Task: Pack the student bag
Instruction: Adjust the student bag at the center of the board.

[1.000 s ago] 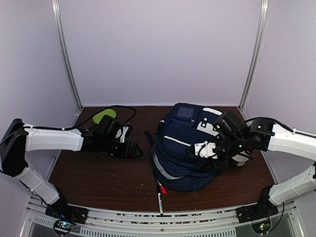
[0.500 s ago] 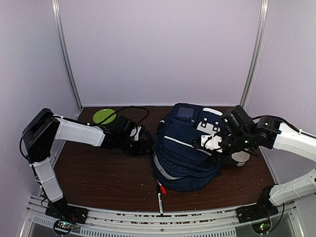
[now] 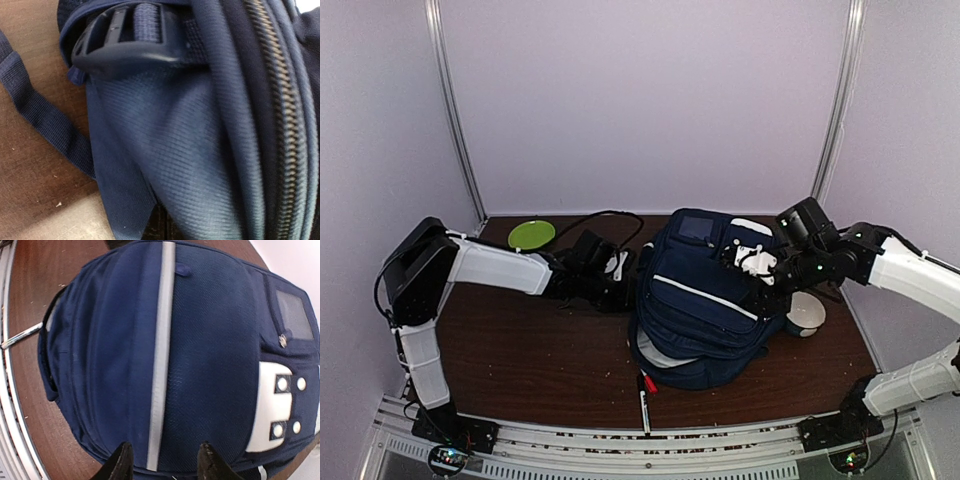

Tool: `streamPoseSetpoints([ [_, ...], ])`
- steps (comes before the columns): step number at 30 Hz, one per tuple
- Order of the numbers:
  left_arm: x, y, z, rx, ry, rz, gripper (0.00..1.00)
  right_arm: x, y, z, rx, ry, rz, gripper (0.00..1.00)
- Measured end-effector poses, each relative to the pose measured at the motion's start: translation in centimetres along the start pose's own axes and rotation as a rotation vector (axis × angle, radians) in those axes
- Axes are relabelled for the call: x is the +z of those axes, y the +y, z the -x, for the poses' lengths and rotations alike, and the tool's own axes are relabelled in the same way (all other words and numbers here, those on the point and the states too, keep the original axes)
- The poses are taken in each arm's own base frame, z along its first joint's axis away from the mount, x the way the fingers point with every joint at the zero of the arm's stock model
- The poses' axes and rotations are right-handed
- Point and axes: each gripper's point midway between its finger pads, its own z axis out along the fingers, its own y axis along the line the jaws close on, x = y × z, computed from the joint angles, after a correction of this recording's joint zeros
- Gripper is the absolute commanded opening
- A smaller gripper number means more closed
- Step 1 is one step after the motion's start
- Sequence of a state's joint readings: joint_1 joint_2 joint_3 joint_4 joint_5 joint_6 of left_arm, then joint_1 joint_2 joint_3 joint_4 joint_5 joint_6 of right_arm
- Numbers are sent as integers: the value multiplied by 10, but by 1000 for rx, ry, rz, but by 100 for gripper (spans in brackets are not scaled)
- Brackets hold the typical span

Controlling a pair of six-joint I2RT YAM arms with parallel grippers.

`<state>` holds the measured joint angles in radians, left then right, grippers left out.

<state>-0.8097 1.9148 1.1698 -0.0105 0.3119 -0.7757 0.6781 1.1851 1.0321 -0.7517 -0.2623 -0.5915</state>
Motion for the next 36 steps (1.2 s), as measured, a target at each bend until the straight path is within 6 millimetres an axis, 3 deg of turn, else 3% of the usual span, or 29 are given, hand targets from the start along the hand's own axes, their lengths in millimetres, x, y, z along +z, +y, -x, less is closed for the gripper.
streamPoseSetpoints([
  [3, -3, -4, -1, 14, -5, -4, 0, -8, -22, -9, 64, 10, -64, 66],
  [6, -12, -7, -5, 33, -11, -4, 0, -18, -43, -24, 133, 28, -126, 71],
  [10, -35, -7, -12, 78, -15, 32, 35, -31, -82, -60, 308, 71, -224, 73],
  [15, -73, -3, -29, 135, 0, 111, 50, -33, -123, -106, 556, 135, -282, 74],
  [18, -82, 5, -27, 143, -9, 143, 55, -28, -139, -118, 650, 152, -284, 73],
  [21, -79, 20, -23, 123, -4, 170, 58, -20, -149, -116, 687, 148, -263, 72],
  [27, -50, 47, -30, 75, 55, 199, 59, 10, -167, -116, 749, 174, -200, 69],
  [32, -36, 41, -32, 55, 62, 143, 59, 38, -170, -124, 800, 224, -131, 68],
  [36, -34, 31, -28, 65, 42, 110, 59, 51, -169, -111, 791, 248, -86, 67],
])
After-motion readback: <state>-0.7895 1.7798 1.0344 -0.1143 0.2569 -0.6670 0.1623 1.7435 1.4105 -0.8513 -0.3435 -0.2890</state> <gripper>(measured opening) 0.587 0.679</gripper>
